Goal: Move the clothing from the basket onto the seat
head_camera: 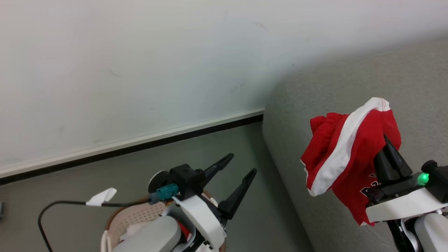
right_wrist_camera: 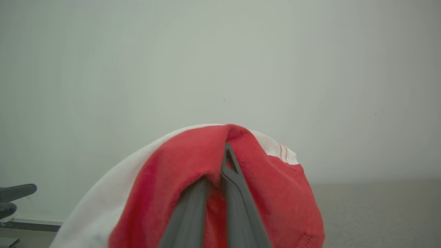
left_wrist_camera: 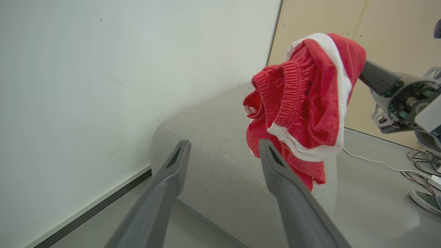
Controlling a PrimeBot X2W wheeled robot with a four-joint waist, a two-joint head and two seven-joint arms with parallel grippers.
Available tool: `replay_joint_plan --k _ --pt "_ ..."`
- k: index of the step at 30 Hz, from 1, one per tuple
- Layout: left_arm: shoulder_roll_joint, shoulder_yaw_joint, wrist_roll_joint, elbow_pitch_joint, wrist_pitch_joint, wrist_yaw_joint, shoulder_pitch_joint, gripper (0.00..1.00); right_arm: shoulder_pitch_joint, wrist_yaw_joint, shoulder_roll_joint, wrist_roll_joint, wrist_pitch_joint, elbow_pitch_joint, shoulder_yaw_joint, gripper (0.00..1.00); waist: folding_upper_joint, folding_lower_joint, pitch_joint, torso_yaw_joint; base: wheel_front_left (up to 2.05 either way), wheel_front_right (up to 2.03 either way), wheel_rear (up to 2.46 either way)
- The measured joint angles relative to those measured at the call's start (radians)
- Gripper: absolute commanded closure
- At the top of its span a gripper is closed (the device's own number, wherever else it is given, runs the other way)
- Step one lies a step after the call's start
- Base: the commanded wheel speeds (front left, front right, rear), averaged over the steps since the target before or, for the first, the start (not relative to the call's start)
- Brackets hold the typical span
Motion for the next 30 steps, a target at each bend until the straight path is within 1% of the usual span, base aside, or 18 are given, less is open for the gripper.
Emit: replay_joint_plan --k 7,12,17,22,25,30 --pt "-0.007 0.026 0.030 0.032 0.000 0.000 0.016 0.00 0.027 0.000 0.005 -0.012 0.000 -0.053 -0.029 1.00 0.0000 0.0000 0.020 -0.089 0.00 0.00 0.00" --pt "-0.019 0.029 0.046 0.044 0.000 -0.009 0.017 0.00 0.031 0.000 0.000 -0.015 0.000 -0.069 -0.042 1.00 0.0000 0.0000 0.034 -0.120 0.00 0.00 0.00" --pt "-0.026 0.031 0.056 0.053 0.000 -0.021 0.016 0.00 0.027 0.000 -0.006 -0.015 0.000 -0.075 -0.054 1.00 0.0000 0.0000 0.049 -0.121 0.00 0.00 0.00" --pt "-0.026 0.027 0.067 0.057 0.000 -0.031 0.000 0.00 -0.009 0.000 -0.015 -0.014 0.000 -0.076 -0.069 1.00 0.0000 0.0000 0.076 -0.109 0.00 0.00 0.00" --pt "-0.024 0.020 0.090 0.050 0.004 -0.038 -0.031 0.00 -0.060 0.000 -0.038 0.005 0.000 -0.070 -0.086 1.00 0.0001 0.0000 0.108 -0.098 0.00 0.00 0.00" --pt "-0.014 0.011 0.110 0.026 0.030 -0.047 -0.093 0.00 -0.181 0.000 -0.104 0.035 0.000 -0.032 -0.122 1.00 0.0000 0.0001 0.188 -0.077 0.00 0.00 0.00"
